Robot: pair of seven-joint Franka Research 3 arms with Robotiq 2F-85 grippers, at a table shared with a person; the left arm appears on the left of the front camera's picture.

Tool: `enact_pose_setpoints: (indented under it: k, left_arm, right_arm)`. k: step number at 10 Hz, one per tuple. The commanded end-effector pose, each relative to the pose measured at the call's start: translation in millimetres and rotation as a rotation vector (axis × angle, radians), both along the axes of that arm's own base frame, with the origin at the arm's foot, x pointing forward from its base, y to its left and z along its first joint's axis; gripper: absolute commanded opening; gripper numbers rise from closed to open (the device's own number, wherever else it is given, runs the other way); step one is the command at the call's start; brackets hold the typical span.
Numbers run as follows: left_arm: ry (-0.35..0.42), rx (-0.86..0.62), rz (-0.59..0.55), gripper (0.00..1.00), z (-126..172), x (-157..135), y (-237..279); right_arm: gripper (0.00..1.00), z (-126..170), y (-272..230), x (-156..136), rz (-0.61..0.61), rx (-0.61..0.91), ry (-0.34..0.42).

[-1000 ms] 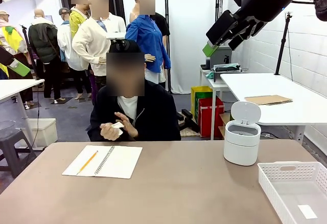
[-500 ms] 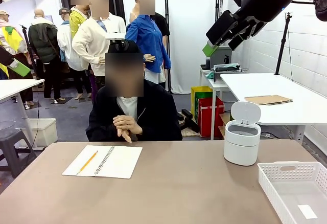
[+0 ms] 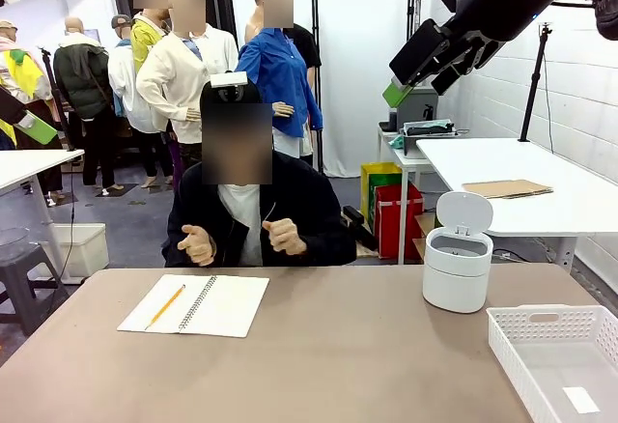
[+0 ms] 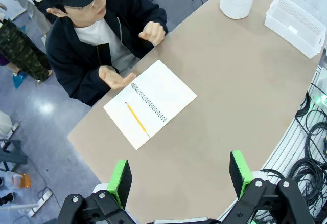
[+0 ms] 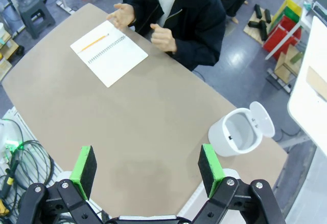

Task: Sort the paper based on its condition.
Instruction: If a person hands you a paper, place it in the Organizing basket , and if it's crumpled, put it in the Trash can.

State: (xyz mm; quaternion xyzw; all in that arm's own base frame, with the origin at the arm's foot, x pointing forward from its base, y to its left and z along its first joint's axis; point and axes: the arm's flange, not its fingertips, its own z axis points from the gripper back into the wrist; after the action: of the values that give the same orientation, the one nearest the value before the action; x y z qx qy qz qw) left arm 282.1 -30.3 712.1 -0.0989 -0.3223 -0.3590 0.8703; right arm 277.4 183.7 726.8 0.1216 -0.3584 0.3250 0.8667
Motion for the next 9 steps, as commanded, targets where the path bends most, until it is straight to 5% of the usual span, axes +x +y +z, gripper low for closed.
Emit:
enact_pose_setpoints:
  k: [1, 9]
  left_arm:
    - [0.000, 0.004, 0.008, 1.00, -0.3, 0.6, 1.6]
    - [0.000, 0.004, 0.008, 1.00, -0.3, 0.6, 1.6]
  right_arm:
    - [1.00, 0.1, 0.0, -0.1, 0.004, -0.003, -0.003]
    - [1.00, 0.1, 0.0, -0.1, 0.004, -0.003, -0.003]
